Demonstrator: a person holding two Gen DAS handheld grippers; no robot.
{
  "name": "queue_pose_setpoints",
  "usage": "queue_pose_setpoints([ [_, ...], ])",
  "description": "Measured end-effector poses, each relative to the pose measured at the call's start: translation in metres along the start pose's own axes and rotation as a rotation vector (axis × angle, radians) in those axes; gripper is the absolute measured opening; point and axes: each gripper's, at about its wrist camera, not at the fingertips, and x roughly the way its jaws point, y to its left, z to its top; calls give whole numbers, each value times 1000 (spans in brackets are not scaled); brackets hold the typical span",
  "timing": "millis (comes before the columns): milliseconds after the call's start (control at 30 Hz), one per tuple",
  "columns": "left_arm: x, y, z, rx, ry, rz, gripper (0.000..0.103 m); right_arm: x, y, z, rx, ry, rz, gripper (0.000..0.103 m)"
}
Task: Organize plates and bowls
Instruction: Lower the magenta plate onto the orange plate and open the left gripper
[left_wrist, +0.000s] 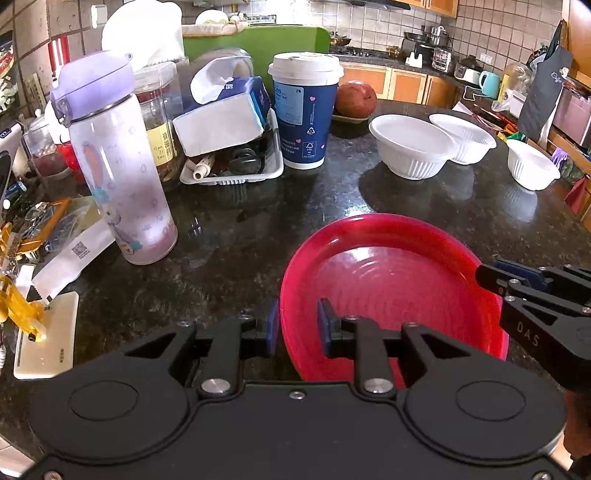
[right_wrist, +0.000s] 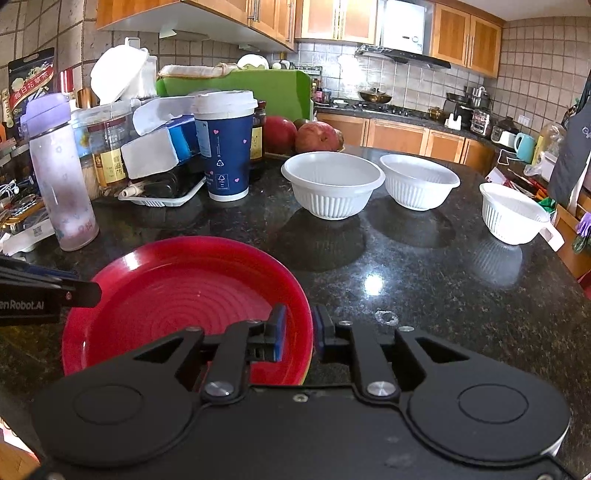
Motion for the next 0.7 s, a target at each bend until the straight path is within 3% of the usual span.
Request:
queue_pose_setpoints([
  [133, -2, 0, 0, -5, -16, -6, 52, -1, 0, 0, 1, 1, -6, 20],
  [467, -4, -7, 2, 15, -28, -23, 53, -8, -2, -2, 7, 7, -17, 33],
  [700, -5, -20, 7, 37, -34, -46, 53, -14, -15, -4, 31, 17, -19, 36],
])
